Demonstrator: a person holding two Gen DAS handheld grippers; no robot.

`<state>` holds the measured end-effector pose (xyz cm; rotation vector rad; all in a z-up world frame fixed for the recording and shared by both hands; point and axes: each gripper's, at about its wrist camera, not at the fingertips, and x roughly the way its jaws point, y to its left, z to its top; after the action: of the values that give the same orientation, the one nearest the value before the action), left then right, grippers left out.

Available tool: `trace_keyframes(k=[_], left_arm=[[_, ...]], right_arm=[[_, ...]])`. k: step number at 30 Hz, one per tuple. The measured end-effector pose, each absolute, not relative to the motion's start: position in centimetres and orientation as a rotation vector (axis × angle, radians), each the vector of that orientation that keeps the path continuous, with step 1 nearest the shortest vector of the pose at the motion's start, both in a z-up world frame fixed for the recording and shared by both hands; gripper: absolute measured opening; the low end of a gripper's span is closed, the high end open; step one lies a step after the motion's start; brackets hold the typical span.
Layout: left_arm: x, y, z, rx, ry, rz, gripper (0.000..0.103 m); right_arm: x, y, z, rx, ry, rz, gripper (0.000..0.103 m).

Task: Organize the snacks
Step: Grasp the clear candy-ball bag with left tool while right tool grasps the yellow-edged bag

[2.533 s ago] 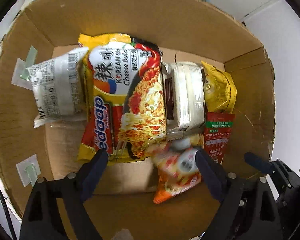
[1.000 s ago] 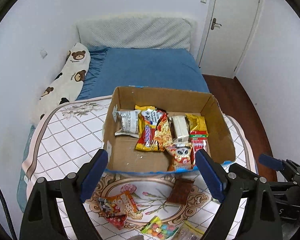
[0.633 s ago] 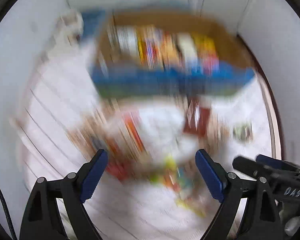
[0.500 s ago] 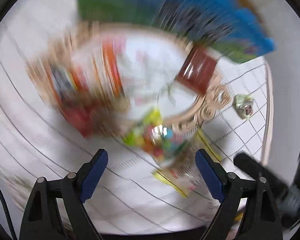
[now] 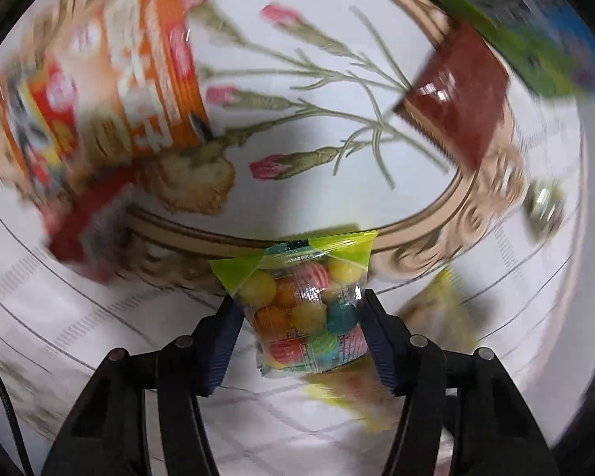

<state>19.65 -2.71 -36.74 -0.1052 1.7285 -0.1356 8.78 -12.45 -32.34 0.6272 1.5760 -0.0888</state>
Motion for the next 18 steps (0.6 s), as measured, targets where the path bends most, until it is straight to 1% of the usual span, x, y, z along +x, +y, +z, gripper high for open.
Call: trace_keyframes(k=[3,6,7,8,9,11,12,15,16,17,18], left_arm=[[18.7,-3.7,-36.1,0.146,1.666,-0.168,0.057],[17.7,-3.7,-36.2,0.272,1.633,-0.171,0.057],[17.5,-3.5,-36.4,0.273,1.636,-0.172,0.057],[17.4,-3.3,-36.7,0.259,1.653,-0.178,0.057],[17.3,-3.1,-37.2,0.228,1.683,-0.180,0.057],[17.1,-2.8,-38.0,0.169,1.727,-0.175,0.058],[17.0,-2.7,-38.2,0.143,1.730,-0.172,0.058],[16.8,-2.8,-38.4,0.119,1.726,-0.173,0.061],[16.7,-2.7,-38.5,0.113,1.728,-0.172,0.063],[16.4,-2.4,-38.6,0.107,1.730,-0.170,0.064],[16.4,-2.6,-38.6,0.103,1.731,-0.168,0.064]], right_arm=[[8.8,-11.7,-33.7,0.634,1.615,-0.087,0.076],[9.2,-10.8,-35.1,0.625,1.645,-0.090,0.076],[9.4,-10.5,-35.5,0.612,1.653,-0.085,0.076],[9.6,-10.1,-35.9,0.584,1.663,-0.076,0.073],[10.1,-9.4,-36.3,0.522,1.681,-0.054,0.063],[10.9,-8.4,-36.5,0.402,1.707,0.003,0.058],[11.5,-7.6,-36.2,0.287,1.717,0.048,0.056],[12.5,-6.0,-35.3,0.006,1.703,0.109,0.056],[12.7,-5.8,-35.0,-0.043,1.689,0.110,0.056],[13.0,-5.7,-34.7,-0.095,1.677,0.108,0.057],[13.3,-5.6,-34.6,-0.109,1.676,0.102,0.061]])
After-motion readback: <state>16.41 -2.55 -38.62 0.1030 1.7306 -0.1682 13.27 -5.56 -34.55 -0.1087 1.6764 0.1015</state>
